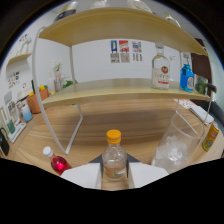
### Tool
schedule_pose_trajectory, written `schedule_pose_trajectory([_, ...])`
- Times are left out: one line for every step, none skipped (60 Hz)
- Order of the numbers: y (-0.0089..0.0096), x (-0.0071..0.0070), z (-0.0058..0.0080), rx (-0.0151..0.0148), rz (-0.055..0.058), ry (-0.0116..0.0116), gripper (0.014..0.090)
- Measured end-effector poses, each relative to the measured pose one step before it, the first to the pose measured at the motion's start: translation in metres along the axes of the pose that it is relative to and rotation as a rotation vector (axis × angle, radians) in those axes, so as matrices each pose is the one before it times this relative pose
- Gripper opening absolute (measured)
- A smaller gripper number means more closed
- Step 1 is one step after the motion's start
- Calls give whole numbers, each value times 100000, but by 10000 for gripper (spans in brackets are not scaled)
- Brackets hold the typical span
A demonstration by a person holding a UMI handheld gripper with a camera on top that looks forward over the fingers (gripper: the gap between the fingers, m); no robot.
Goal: Make me a cup of Vodka Sunrise.
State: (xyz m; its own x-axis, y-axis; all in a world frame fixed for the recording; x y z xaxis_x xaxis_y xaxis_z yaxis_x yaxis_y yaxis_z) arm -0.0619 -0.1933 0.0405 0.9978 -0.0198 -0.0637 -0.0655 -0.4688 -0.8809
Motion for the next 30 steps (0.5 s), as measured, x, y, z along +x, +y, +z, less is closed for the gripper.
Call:
schedule_pose_trajectory([267, -16, 154, -654, -460, 79, 355])
schedule_pose_trajectory([251, -9, 130, -613, -436, 103, 354])
schedule_pose_trajectory([217, -15, 126, -556, -466, 240, 355])
schedule_pose_trajectory([234, -6, 129, -622, -462, 243, 354])
schedule_pose_trajectory([252, -54, 96, -854, -235, 173, 355])
schedule_pose_trajectory([-4, -12, 13, -311, -218, 156, 355])
schedule_pose_trajectory([-106, -55, -5, 183, -91, -57, 356])
schedule_pose_trajectory([-94, -63, 52, 217, -60, -121, 355])
schedule_pose_trajectory([6, -64, 157, -133, -139, 113, 355])
schedule_pose_trajectory([93, 31, 68, -556, -327, 262, 356])
schedule_pose_trajectory([122, 10, 47, -788, -359, 288, 357])
schedule_pose_trajectory([144, -41, 83, -936, -334, 86, 356])
schedule_pose_trajectory([187, -67, 84, -1061, -297, -122, 355])
schedule_pose_trajectory([189, -86, 90, -1136, -227, -276, 357])
schedule_pose_trajectory([125, -87, 84, -893, -7, -292, 357])
schedule_pose_trajectory([80, -65, 58, -612, 138, -188, 357])
schedule_pose_trajectory([43, -5, 39, -363, 158, 3, 358])
schedule_pose_trajectory([77, 4, 25, -480, 123, 107, 359])
schedule_pose_trajectory([141, -14, -52, -734, 22, 141, 359])
schedule_pose_trajectory([150, 9, 58, -711, 68, 24, 360])
schedule_pose_trajectory([-143, -14, 31, 364, 183, -7, 360])
schedule_pose_trajectory([7, 12, -3, -52, 82, 46, 360])
schedule_pose_trajectory([4, -1, -3, 9, 80, -34, 362])
schedule_pose_trajectory([16, -25, -4, -41, 34, -136, 362])
schedule_pose_trajectory([12, -18, -20, -11, -28, -154, 362])
schedule_pose_trajectory([26, -37, -10, -52, -65, -176, 365])
schedule_pose_trajectory([7, -27, -26, -9, -23, -212, 365])
schedule_pose_trajectory([13, -30, -11, -109, -36, -135, 367])
schedule_pose_trajectory([20, -39, -12, -6, -41, -163, 368])
schedule_pose_trajectory([22, -28, -19, -37, -39, -174, 372])
